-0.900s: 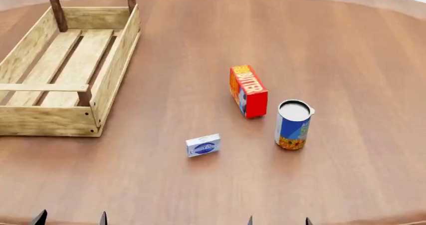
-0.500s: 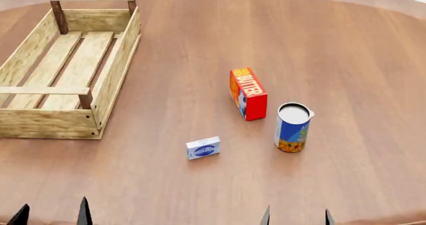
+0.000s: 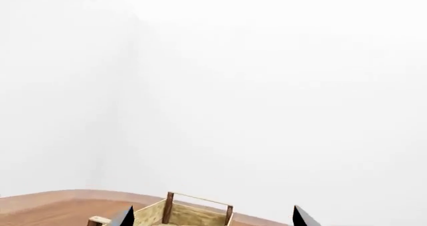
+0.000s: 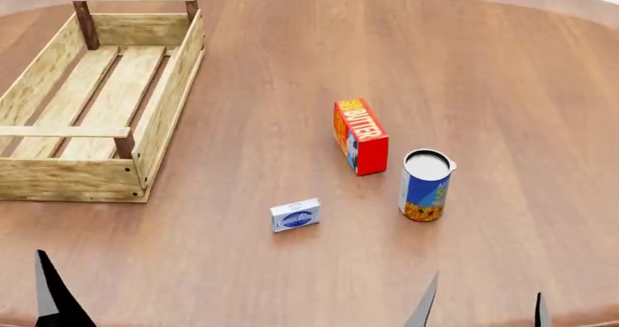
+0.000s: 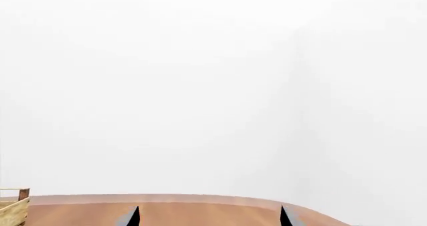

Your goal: Pick up the cream cheese and put it in the tray.

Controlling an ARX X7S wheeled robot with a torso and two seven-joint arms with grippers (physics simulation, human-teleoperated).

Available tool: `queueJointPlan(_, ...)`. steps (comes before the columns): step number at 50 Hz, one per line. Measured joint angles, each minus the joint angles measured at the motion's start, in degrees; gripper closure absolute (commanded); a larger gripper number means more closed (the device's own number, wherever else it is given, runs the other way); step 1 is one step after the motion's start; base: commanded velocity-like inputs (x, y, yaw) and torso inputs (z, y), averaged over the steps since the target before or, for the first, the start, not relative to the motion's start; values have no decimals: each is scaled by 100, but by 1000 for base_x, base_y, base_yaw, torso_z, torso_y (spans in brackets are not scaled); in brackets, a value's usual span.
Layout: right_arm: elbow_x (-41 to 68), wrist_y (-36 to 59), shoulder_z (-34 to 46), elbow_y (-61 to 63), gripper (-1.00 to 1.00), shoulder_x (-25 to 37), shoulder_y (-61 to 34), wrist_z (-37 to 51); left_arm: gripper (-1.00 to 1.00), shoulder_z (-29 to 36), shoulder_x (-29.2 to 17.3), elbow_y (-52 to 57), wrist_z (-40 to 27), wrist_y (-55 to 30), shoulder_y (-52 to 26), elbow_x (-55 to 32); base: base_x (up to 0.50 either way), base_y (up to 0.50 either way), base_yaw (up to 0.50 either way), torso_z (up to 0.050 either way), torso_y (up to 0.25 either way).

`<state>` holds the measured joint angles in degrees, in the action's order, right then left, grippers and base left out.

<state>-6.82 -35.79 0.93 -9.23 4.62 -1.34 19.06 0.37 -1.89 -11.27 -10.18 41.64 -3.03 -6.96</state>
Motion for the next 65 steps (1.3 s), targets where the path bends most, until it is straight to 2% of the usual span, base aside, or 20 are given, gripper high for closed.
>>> queueJointPlan(9, -169, -590, 27, -212, -100, 31, -24, 316, -100, 89, -65, -265, -163, 704, -57, 14, 0, 0, 0, 0, 0)
queueJointPlan(19, -273, -910, 69, -292, -100, 58, -18, 566, -100, 215, -152, -383, -253, 1112, -64, -75, 0, 0, 0, 0, 0)
queueJointPlan(37, -587, -1070, 119, -275, -100, 114, -6, 916, -100, 393, -335, -144, -336, 1240, 32, -499, 0, 104, 0, 0, 0)
queueJointPlan(65, -557, -1006, 361, -128, -100, 254, 66, 1053, -100, 481, -428, -110, -468, 1263, 47, -504, 0, 151, 0, 0, 0)
